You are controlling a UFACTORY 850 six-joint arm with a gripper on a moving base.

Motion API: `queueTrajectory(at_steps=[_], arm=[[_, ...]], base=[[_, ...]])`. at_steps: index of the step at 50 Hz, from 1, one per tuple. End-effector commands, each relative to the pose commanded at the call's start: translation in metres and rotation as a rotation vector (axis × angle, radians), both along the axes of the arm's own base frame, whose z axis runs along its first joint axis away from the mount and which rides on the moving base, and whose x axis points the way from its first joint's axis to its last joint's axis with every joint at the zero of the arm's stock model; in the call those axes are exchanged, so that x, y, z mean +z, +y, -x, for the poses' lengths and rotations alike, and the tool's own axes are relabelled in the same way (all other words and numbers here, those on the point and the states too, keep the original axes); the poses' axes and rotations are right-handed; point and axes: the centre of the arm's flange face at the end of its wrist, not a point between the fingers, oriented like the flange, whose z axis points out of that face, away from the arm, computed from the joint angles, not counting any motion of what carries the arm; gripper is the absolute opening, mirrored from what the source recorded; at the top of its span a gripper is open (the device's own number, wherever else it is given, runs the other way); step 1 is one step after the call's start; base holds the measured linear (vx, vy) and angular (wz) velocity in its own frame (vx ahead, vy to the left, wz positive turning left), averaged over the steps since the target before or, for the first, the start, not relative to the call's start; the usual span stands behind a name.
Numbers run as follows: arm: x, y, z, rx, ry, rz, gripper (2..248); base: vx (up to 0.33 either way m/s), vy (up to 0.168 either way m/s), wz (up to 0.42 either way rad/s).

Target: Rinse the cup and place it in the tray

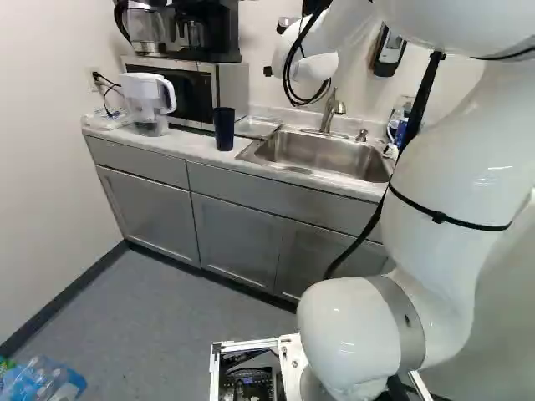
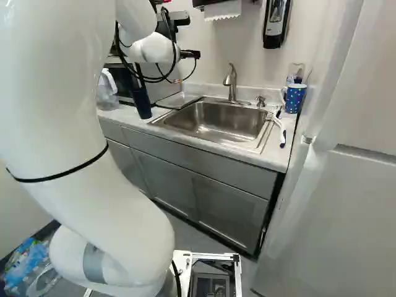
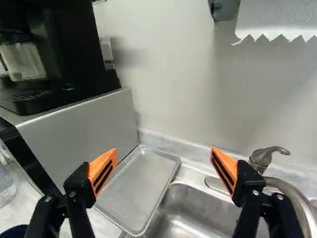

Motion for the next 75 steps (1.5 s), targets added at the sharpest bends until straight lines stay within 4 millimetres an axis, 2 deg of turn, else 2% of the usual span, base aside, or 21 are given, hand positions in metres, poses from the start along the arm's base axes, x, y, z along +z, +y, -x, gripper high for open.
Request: queueTrajectory(at_steps=[41, 75], arm=[[-0.009, -0.014, -0.025, -0.024, 0.084, -0.001, 247], [-0.02, -0.037, -0.038, -0.061, 0.196, -0.006, 247]], base=[[0.0, 0.0, 0.0], [0.0, 0.0, 0.0]])
